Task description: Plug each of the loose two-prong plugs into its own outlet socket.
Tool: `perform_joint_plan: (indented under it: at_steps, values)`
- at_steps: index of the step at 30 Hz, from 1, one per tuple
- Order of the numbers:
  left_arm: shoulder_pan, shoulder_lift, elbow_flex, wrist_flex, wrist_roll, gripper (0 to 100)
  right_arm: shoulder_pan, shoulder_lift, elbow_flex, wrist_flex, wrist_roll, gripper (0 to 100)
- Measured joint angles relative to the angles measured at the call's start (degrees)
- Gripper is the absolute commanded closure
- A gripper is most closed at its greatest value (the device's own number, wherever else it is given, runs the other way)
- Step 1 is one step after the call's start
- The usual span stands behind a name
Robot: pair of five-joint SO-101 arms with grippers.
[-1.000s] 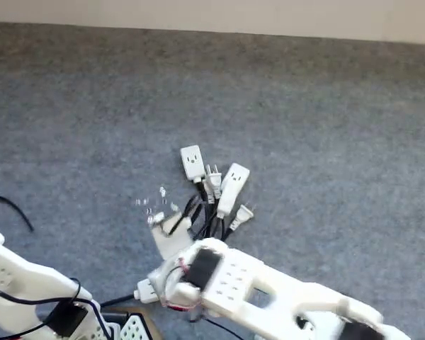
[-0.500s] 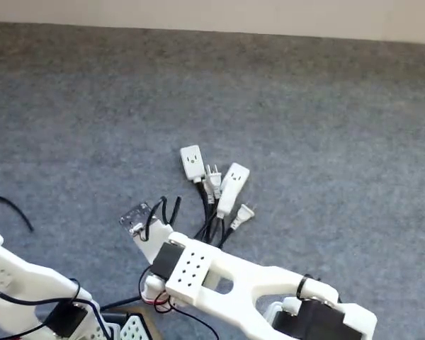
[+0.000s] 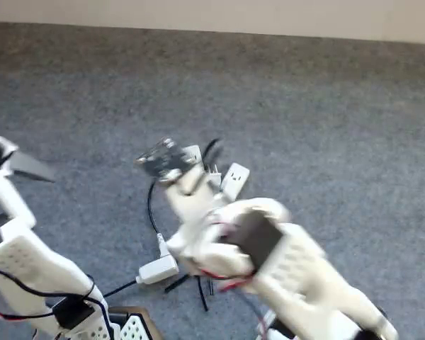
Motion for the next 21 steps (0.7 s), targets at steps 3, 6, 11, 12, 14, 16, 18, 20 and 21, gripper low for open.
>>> perform_joint_plan:
  at_steps: [3, 6, 11, 12, 14, 16, 18, 20, 21]
  values:
    - [6.07, 0.0, 0.35, 0.53, 0.0, 55, 9.85, -6.86, 0.18, 0.44, 9.93, 72.0]
    - [12.92, -0.88, 4.84, 0.53, -0.18, 60, 22.24, -13.27, 6.59, -1.58, 12.04, 72.1]
    - [27.52, -9.67, 18.11, 0.53, -0.26, 62, 40.97, -20.92, 30.07, -15.74, 13.01, 72.1]
    - [30.68, -12.22, 20.75, 0.53, -0.26, 62, 43.08, -21.98, 35.6, -18.9, 13.1, 72.1]
    - [35.96, -18.37, 25.93, 0.53, -0.26, 62, 45.27, -24.18, 45.8, -24.35, 14.24, 72.1]
    - [38.77, -25.23, 31.03, 0.53, -0.53, 64, 46.59, -25.67, 54.07, -29.1, 16.26, 72.1]
    - [39.38, -32.35, 36.48, 0.53, -2.73, 70, 47.56, -26.37, 59.43, -32.79, 16.79, 72.1]
    - [39.38, -38.86, 42.9, 0.26, -6.15, 77, 49.58, -26.46, 62.15, -35.6, 16.88, 72.1]
    - [39.38, -41.67, 46.51, -0.7, -8.09, 79, 50.2, -26.64, 62.51, -36.75, 16.88, 72.1]
